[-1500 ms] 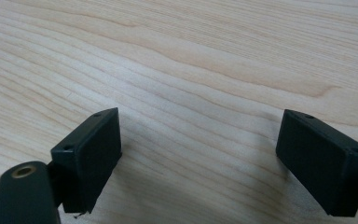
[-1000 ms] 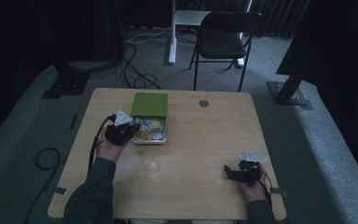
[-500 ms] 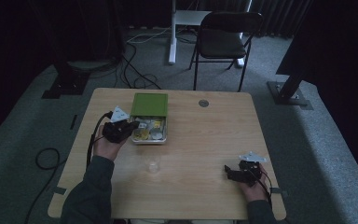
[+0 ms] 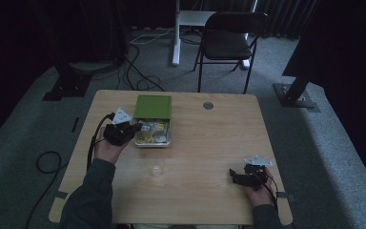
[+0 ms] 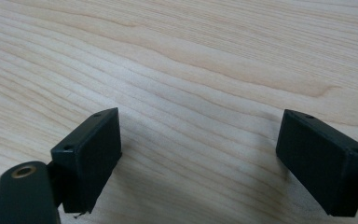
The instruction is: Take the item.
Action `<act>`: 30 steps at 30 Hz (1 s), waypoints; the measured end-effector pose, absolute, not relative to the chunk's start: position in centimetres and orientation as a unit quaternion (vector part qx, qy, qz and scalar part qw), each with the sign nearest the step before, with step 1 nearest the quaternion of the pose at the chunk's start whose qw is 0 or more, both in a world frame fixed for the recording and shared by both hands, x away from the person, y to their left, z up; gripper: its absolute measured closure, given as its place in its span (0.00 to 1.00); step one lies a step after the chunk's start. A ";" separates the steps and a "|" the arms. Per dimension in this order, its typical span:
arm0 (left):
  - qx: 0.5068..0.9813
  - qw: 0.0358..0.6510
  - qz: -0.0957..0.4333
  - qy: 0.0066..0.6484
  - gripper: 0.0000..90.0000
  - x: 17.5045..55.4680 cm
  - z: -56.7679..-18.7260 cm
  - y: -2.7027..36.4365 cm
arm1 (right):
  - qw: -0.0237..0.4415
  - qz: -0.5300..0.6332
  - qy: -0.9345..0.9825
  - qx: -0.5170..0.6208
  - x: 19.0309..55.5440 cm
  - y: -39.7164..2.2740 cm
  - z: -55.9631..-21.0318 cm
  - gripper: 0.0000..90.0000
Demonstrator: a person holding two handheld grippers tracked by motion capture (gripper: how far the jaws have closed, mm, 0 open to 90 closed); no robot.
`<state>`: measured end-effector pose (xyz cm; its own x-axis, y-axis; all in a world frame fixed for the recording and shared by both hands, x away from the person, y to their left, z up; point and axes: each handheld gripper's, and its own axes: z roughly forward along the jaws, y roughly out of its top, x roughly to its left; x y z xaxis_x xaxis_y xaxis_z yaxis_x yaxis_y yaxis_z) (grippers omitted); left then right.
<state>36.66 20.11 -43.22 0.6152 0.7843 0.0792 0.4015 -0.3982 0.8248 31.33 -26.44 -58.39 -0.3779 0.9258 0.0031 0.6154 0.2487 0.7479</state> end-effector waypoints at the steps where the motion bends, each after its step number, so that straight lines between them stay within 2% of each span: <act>1: 0.803 0.405 0.236 0.369 1.00 36.6 -43.2 20.1 | 0.228 0.341 0.757 0.509 31.3 -26.5 -58.4 0.15; 30: 0.810 0.408 0.232 0.352 1.00 34.9 -42.4 19.5 | 0.228 0.341 0.757 0.509 31.3 -26.4 -58.4 0.15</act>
<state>34.91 19.48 -42.38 0.6444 0.7595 0.0886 0.3806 -0.4191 0.8243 31.34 -26.45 -58.39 -0.3782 0.9257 0.0016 0.6143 0.2498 0.7485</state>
